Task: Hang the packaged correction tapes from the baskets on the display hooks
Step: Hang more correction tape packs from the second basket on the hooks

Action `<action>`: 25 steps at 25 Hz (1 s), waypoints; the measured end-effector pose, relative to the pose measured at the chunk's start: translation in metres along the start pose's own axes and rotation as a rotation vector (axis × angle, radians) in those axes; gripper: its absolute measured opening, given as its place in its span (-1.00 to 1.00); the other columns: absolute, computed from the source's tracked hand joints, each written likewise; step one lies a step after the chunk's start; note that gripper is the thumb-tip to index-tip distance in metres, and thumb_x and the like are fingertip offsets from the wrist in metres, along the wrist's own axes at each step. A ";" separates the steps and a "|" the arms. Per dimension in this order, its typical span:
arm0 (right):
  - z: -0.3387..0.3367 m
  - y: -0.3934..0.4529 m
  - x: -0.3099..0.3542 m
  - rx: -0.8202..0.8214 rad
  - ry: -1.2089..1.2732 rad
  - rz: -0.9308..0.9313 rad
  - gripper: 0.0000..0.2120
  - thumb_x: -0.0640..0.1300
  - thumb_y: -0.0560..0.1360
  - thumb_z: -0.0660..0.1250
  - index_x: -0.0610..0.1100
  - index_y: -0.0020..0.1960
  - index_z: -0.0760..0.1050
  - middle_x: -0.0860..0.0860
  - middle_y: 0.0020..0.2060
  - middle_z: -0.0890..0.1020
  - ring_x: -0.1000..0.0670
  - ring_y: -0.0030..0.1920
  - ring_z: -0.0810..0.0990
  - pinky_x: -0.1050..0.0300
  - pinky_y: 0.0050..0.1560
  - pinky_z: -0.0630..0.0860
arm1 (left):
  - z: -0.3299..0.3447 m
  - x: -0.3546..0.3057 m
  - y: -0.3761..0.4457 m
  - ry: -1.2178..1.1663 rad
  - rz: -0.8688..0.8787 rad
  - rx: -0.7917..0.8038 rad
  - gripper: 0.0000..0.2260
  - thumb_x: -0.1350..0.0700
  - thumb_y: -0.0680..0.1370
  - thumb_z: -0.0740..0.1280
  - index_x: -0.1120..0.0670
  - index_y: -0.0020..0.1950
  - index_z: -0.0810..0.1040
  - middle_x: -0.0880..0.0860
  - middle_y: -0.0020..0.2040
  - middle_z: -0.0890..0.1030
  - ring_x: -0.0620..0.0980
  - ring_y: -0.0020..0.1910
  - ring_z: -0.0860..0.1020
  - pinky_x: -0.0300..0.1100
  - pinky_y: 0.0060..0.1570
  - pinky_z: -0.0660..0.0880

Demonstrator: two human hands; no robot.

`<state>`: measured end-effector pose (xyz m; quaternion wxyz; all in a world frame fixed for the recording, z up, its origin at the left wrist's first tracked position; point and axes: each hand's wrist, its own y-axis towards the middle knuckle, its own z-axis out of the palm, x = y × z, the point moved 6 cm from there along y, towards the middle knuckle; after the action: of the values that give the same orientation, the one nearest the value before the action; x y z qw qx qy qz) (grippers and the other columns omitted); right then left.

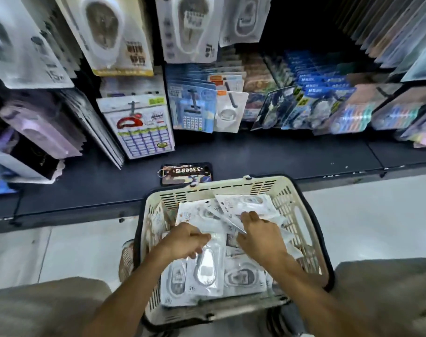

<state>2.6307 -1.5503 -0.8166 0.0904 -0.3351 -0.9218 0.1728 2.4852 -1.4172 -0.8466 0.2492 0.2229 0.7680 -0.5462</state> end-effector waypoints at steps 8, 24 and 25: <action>-0.041 0.012 0.027 -0.195 0.856 -0.179 -0.87 -0.01 0.59 0.30 0.11 0.05 0.61 0.17 -0.12 0.69 0.11 -0.11 0.63 0.12 -0.08 0.53 | 0.015 -0.003 0.017 -0.878 -0.124 -0.283 -0.71 0.27 0.36 0.52 0.24 0.06 0.65 0.15 -0.06 0.73 0.16 -0.06 0.67 0.02 0.04 0.61; 0.003 0.014 0.048 0.118 1.021 -0.145 -0.92 -0.03 0.57 0.40 -0.02 -0.01 0.54 0.10 -0.20 0.64 0.21 -0.30 0.62 0.13 -0.21 0.58 | 0.021 -0.009 0.009 -0.940 -0.004 -0.033 -0.57 -0.24 0.58 0.32 0.08 0.15 0.73 0.12 0.05 0.76 0.10 0.11 0.71 -0.04 0.11 0.61; 0.004 0.013 0.051 0.141 0.998 -0.149 -0.94 -0.15 0.58 0.38 0.00 0.00 0.57 0.11 -0.20 0.65 0.19 -0.29 0.63 0.12 -0.19 0.59 | 0.017 -0.004 0.012 -0.841 0.021 -0.097 -0.68 -0.15 0.54 0.44 0.07 0.10 0.74 0.05 0.01 0.77 0.04 0.11 0.71 -0.14 0.08 0.60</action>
<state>2.5988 -1.5090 -0.8228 0.5542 -0.3032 -0.7738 0.0467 2.4985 -1.4302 -0.8578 0.5566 -0.0237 0.6219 -0.5502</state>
